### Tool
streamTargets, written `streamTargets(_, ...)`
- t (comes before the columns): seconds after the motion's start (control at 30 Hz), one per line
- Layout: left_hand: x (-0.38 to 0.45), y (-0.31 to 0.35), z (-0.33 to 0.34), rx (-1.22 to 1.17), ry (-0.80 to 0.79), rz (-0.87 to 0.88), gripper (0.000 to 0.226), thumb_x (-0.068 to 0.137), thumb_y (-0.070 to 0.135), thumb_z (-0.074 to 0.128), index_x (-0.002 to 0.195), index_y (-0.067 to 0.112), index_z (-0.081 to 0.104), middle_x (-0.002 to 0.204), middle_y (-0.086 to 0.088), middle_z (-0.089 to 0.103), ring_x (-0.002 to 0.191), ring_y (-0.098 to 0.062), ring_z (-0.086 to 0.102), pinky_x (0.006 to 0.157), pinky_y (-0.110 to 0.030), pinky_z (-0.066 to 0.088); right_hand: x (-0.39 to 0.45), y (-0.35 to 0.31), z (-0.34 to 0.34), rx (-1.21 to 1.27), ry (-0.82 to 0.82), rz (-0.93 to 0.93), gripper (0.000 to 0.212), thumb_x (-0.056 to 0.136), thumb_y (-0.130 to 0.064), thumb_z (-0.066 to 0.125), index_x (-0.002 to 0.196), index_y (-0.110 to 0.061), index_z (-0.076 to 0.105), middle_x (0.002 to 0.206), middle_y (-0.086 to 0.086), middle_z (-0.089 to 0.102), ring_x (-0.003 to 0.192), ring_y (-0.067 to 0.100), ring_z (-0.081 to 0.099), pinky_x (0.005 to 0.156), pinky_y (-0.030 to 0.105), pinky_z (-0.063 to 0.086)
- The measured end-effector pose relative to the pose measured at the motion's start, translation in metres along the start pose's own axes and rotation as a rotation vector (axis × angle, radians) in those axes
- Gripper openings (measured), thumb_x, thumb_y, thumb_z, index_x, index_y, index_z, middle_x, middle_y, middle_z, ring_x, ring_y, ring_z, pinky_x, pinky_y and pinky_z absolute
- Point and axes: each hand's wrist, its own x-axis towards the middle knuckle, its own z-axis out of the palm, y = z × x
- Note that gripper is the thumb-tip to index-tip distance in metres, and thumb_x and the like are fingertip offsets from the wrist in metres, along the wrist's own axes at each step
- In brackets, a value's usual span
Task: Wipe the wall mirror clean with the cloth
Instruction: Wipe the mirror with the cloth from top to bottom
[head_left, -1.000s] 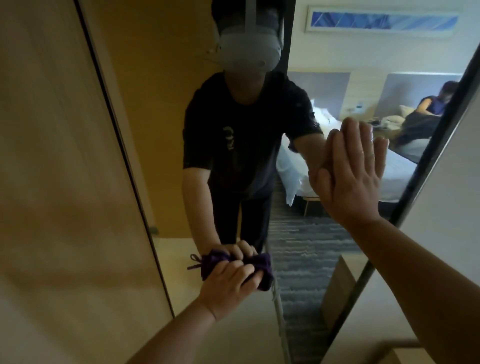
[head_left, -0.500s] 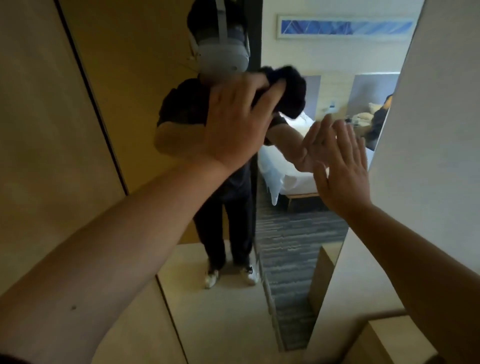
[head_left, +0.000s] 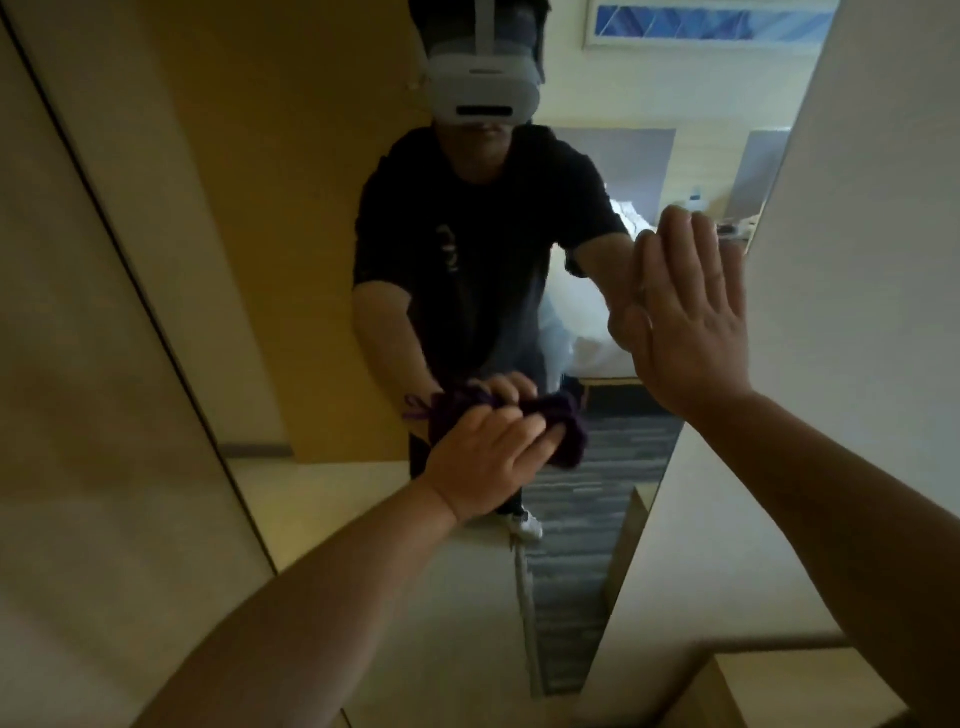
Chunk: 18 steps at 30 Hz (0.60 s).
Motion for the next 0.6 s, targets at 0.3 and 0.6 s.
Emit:
streamTargets(0.3,-0.037,0.044,0.007,-0.103,-0.185,0.010,0.032,0.096,0.015,0.056,0.126,0.023,0.062,0.111,0.000,0.058,0.094,-0.021,0.059,0.080,-0.039,0.046,-0.003,0.006,0.004,0.045,0.037,-0.036,0.055,0.106,-0.024,0.042,0.155,-0.006,0.024,0.161,0.020,0.020,0.150,0.040,0.015,0.122,0.054,0.009)
streamTargets(0.6,0.122,-0.053,-0.062,-0.114,0.168,-0.384,0.029,0.092,0.019,0.066,0.121,0.017,0.065,0.108,-0.003,0.051,0.094,-0.028,0.053,0.079,-0.042,0.043,-0.008,0.031,-0.035,0.236,0.014,0.083,0.053,0.108,-0.027,0.026,0.156,-0.007,0.019,0.163,0.016,0.009,0.152,0.036,0.008,0.122,0.057,0.010)
